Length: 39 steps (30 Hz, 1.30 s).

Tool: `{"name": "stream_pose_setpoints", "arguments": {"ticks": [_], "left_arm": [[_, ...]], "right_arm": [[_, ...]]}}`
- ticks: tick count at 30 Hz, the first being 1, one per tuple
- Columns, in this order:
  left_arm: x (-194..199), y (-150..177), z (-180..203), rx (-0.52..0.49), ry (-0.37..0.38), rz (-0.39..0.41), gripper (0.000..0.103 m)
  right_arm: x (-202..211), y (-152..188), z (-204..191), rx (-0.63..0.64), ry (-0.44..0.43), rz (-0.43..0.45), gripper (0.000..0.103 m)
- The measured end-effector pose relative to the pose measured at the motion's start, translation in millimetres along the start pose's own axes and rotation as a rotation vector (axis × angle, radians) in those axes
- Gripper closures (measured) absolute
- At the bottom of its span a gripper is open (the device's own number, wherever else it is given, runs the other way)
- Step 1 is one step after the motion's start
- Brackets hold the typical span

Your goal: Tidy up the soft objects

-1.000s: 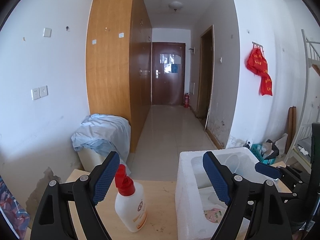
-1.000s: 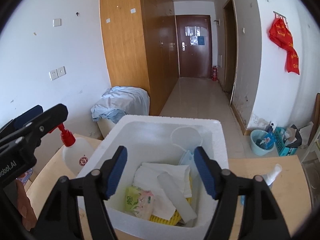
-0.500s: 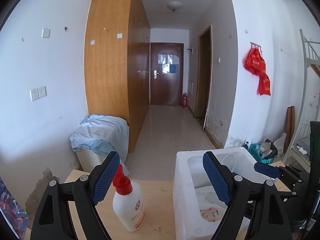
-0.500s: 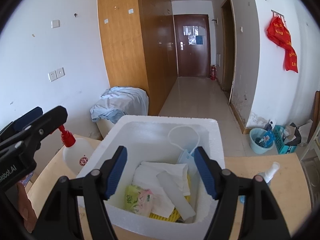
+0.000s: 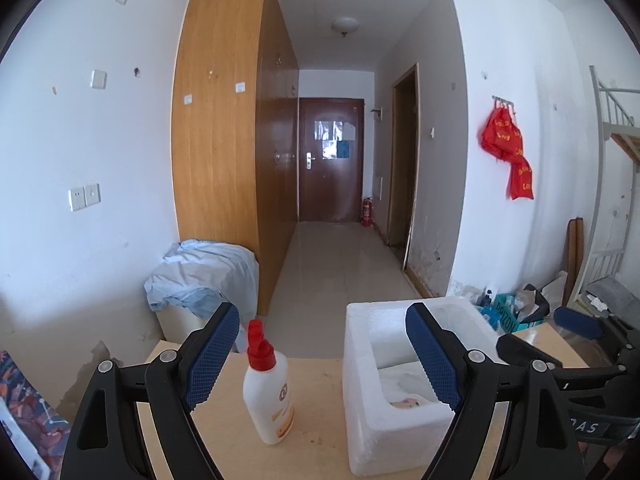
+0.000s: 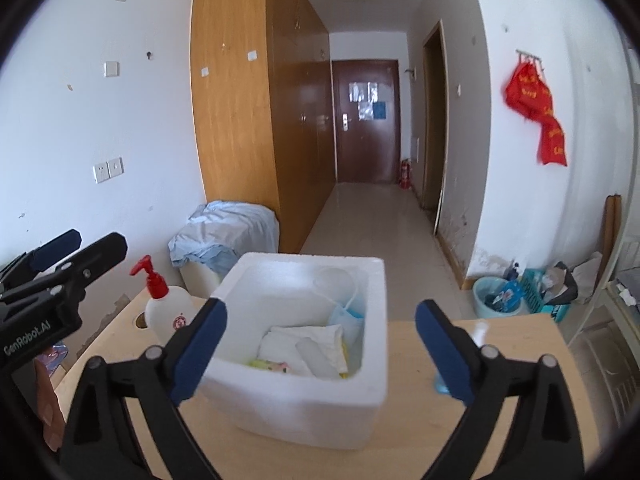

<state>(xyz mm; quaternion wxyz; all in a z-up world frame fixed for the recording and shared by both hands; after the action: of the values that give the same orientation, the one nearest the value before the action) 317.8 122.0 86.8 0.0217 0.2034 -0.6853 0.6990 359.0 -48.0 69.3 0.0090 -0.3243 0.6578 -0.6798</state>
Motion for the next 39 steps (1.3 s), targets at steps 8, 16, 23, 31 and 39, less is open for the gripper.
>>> {"name": "stream_pose_setpoints", "arguments": {"ticks": [8,16,23,31,39], "left_arm": [[68.0,-4.9,11.8,-0.031,0.004,0.069,0.007],[122.5,-2.7,11.6,-0.011,0.014,0.111,0.002],[154.4,7.7,15.0,-0.016,0.019,0.126,0.002],[192.8,28.9,23.4,-0.032,0.021,0.158,0.002],[218.3,48.4,26.2,-0.029,0.043,0.184,0.0]], "right_arm": [[52.7,0.7,-1.7,0.001,0.034,0.067,0.001],[92.4,10.5,-0.5,-0.002,0.047,0.111,0.0],[121.2,24.2,1.6,-0.016,0.045,0.142,0.0],[153.2,42.9,-1.2,-0.013,0.047,0.184,0.0],[179.9,64.5,-7.8,-0.007,0.033,0.229,0.0]]}}
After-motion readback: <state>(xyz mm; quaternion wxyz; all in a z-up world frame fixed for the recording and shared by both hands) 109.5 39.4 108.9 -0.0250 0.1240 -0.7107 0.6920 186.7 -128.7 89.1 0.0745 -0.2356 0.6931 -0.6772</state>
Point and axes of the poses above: each gripper's, at about its wrist camera, not at the fingertips, and x roughly against the way its jaws point, z to its right, y to its underside, the point moved 4 cm from there along -x, roughly the way its jaws point, and after that the axes turned 2 degrees about -x, right-handed, at the moved point
